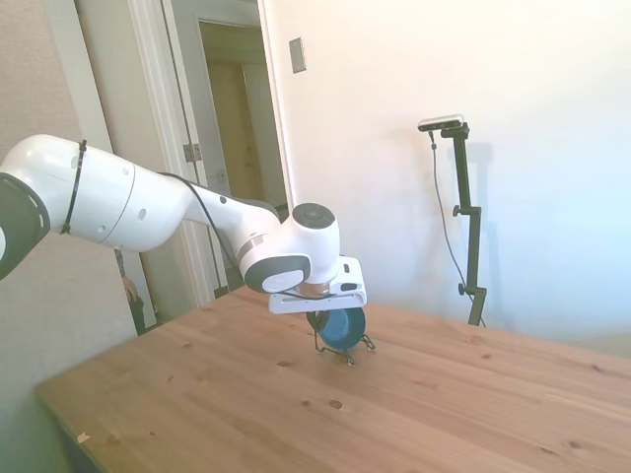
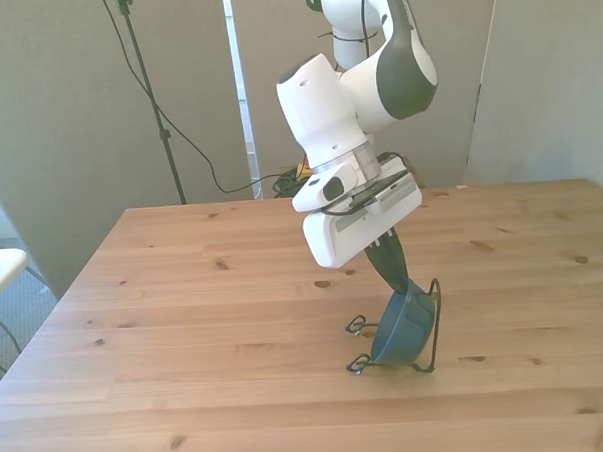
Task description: Unload the bowl
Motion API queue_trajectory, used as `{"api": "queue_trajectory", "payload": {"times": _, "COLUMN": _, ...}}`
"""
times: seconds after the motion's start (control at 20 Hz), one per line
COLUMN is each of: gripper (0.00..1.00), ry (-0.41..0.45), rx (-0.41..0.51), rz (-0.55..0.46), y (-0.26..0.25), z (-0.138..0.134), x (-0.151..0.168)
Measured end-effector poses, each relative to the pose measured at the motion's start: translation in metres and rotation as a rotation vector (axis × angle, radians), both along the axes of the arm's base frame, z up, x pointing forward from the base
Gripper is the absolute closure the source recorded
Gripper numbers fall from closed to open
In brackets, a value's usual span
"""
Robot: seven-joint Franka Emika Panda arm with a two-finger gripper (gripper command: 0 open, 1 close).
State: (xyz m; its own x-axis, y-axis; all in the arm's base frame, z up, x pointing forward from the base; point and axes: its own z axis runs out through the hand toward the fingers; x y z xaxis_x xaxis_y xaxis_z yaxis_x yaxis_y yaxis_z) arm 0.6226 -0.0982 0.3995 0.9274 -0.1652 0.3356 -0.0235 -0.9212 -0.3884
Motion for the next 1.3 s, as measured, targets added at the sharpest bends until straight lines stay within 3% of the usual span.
{"api": "queue_trajectory", "payload": {"times": 0.6, "gripper": 1.00, "ry": -0.081, "rx": -0.013, "rz": -0.005, "y": 0.018, "z": 0.029, "x": -0.011}}
{"api": "queue_trajectory", "payload": {"times": 1.0, "gripper": 1.00, "ry": -0.079, "rx": -0.050, "rz": -0.078, "y": 0.050, "z": 0.034, "x": -0.077}}
{"api": "queue_trajectory", "payload": {"times": 1.3, "gripper": 1.00, "ry": 0.000, "rx": -0.080, "rz": -0.160, "y": 0.066, "z": 0.022, "x": -0.116}}
